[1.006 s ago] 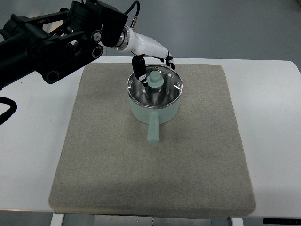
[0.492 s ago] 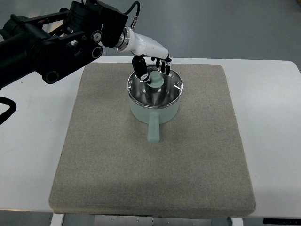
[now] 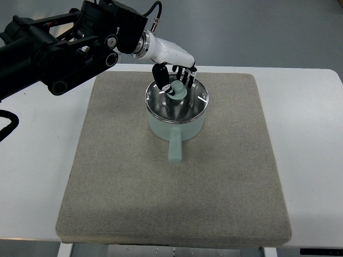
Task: Place lid left of pot with left hand
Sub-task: 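Lower the left hand and close fingers around the green lid knob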
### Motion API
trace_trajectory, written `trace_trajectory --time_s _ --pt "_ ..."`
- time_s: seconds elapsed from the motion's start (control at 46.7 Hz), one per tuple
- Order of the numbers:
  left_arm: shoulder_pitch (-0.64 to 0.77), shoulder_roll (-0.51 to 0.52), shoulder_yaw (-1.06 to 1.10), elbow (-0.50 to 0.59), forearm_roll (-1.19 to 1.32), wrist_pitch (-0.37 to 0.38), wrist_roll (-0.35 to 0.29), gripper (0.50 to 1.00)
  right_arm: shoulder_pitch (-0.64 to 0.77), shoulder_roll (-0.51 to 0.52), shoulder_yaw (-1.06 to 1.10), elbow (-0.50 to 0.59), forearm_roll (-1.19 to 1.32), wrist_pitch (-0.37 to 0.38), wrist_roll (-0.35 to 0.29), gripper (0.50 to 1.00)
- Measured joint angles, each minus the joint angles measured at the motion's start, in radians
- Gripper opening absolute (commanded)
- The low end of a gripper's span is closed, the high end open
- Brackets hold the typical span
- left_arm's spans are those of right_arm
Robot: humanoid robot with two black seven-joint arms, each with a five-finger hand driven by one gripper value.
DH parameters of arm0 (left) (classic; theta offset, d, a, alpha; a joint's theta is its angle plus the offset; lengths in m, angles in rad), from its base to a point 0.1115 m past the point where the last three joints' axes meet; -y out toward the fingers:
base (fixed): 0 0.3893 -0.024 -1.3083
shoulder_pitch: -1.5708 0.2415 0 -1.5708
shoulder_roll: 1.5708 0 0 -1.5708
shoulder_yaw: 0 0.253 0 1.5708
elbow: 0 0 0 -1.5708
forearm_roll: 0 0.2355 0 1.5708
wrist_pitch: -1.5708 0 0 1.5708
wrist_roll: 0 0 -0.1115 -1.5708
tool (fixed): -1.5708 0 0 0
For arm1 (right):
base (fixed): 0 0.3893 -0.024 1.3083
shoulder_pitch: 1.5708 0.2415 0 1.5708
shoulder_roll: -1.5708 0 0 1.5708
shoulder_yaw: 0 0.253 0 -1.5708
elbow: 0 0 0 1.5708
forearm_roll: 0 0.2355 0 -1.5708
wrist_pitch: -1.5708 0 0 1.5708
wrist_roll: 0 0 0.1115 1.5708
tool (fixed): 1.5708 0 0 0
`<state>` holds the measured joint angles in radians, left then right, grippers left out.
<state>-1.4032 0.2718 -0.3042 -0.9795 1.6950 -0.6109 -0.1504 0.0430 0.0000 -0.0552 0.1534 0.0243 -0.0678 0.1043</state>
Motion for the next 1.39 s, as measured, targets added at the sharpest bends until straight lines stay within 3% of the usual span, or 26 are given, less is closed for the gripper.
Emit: trace_trajectory --time_s 0.792,0.877,0.963,1.391 --pt "0.001 0.011 0.003 -0.009 0.000 0.000 -0.001 0.604 0.000 0.000 0.000 0.000 0.000 0.000 0.000 0.921" --pt "0.002 0.012 0.003 -0.010 0.000 0.000 -0.001 0.585 0.000 0.000 0.000 0.000 0.000 0.000 0.000 0.921" --pt "0.002 0.012 0.003 -0.010 0.000 0.000 -0.001 0.500 0.000 0.000 0.000 0.000 0.000 0.000 0.000 0.921" --pt "-0.016 0.012 0.005 -0.010 0.005 0.000 -0.002 0.500 0.000 0.000 0.000 0.000 0.000 -0.001 0.000 0.921"
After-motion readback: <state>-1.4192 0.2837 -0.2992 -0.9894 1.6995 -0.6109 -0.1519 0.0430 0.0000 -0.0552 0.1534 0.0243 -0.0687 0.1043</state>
